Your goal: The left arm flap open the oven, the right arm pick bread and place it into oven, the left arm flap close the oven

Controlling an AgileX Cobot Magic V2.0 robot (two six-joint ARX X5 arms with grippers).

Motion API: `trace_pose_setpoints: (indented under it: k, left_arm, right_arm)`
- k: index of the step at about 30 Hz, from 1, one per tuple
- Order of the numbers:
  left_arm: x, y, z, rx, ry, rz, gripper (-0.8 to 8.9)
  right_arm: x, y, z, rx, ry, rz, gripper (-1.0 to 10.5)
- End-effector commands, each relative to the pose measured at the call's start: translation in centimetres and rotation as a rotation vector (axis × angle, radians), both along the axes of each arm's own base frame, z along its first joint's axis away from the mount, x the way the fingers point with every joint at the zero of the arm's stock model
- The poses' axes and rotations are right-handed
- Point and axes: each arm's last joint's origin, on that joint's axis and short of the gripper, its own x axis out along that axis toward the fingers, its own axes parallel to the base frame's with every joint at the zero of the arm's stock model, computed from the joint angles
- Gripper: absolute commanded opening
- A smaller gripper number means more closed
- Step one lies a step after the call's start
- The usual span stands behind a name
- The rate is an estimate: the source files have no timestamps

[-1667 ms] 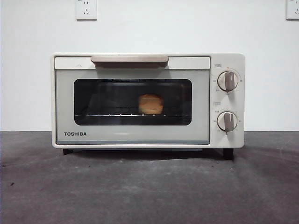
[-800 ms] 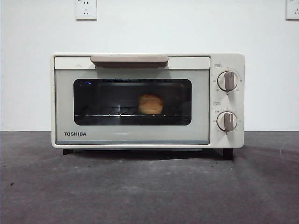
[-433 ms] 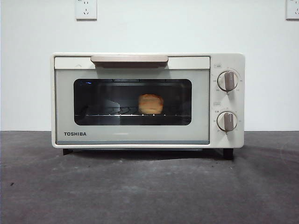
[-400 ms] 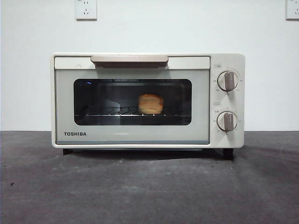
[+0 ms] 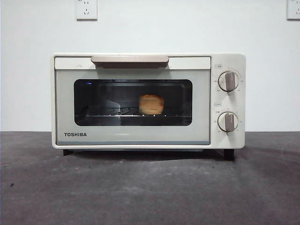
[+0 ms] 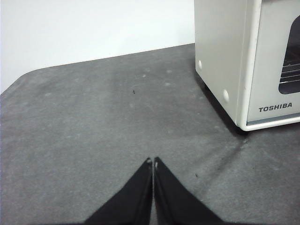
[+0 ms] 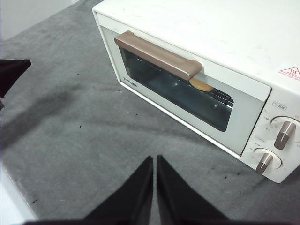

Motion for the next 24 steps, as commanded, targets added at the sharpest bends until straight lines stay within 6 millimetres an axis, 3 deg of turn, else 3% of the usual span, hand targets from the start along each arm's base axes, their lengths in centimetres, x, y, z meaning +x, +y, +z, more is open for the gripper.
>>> trace_pose_setpoints:
  k: [1,4,13,19,24]
  left_arm:
    - [0.1,0.0,-0.8,-0.007,0.026,0.006,0.12]
    - [0.1,0.0,-0.8,-0.007,0.026,0.006,0.12]
    - [0.1,0.0,-0.8,-0.007,0.026,0.006,0.12]
    - [0.1,0.0,-0.8,-0.007,0.026,0.006,0.12]
    - [0.1,0.0,-0.8,-0.007,0.026,0.006,0.12]
  right_arm:
    - [0.0,0.2,0.3,0.013,-0.003,0.001,0.1]
    - [0.0,0.1,0.3,0.000,-0.023,0.006,0.1]
    - [0.4,-4.3,0.7,0.179,-0.163,-0.105,0.1]
    - [-0.9,-8.0,-1.8,0.177,-0.317,-0.290,0.1]
    - [-2.3,-9.4,-4.5,0.168,-0.445,-0.426,0.1]
